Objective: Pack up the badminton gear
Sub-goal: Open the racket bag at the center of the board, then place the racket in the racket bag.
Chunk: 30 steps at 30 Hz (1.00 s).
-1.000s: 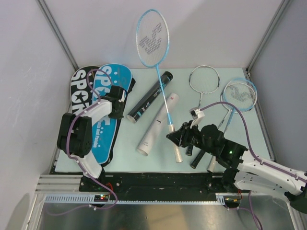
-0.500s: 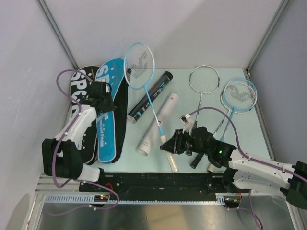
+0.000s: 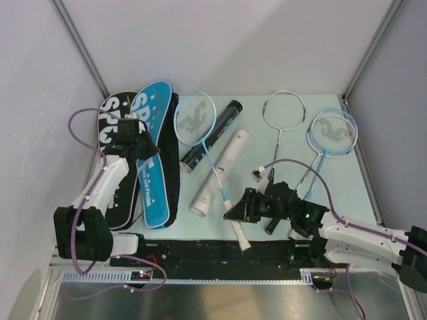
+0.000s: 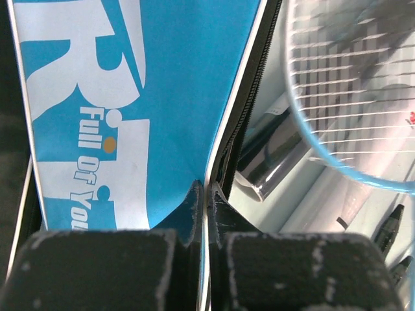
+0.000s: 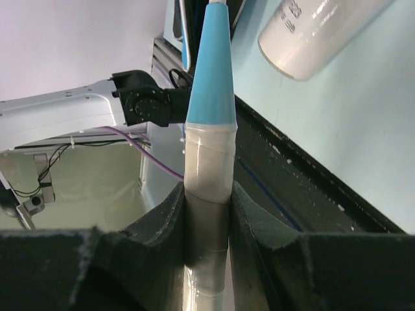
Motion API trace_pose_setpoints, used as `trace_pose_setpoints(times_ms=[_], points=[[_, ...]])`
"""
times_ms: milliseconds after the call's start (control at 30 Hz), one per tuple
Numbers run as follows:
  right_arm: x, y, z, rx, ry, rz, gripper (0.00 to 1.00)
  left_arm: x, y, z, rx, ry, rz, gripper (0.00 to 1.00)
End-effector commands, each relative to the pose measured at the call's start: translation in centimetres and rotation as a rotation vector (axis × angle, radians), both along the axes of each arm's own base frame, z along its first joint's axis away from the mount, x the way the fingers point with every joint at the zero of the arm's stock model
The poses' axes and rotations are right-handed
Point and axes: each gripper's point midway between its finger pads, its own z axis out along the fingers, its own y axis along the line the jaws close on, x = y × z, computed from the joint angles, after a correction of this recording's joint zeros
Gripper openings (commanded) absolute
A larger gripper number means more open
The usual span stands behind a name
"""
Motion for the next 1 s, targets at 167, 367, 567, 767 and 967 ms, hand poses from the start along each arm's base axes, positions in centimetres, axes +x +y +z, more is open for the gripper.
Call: trace_pose_setpoints(times_ms=[167,367,567,767,967], points=[[-1.5,3.2,2.8,0.172,0.021,0.115,0.0,1.2,-1.3,3.6,-0.09,-0.158,-0.024,0.0],[-2.0,5.7,3.9,0.261,0.032,0.201,0.0,0.5,-1.7,3.2,-0.128,-0.172,-0.05,0.0],[-0.7,8.0,4.1,0.243,0.007,0.218,0.0,-0.5,-3.0,2.8,-0.192,-0.156,-0.107,0.0],[1.2,10.6,3.4,0.215,-0.027,0.236,0.0,-2.1,-3.3,2.8,-0.227,-0.165,-0.101,0.0],[4.3,12.7,2.1,0.122,-0.085,0.217,0.0,-3.1,-3.7,3.0,-0.267,-0.168,-0.092,0.0]])
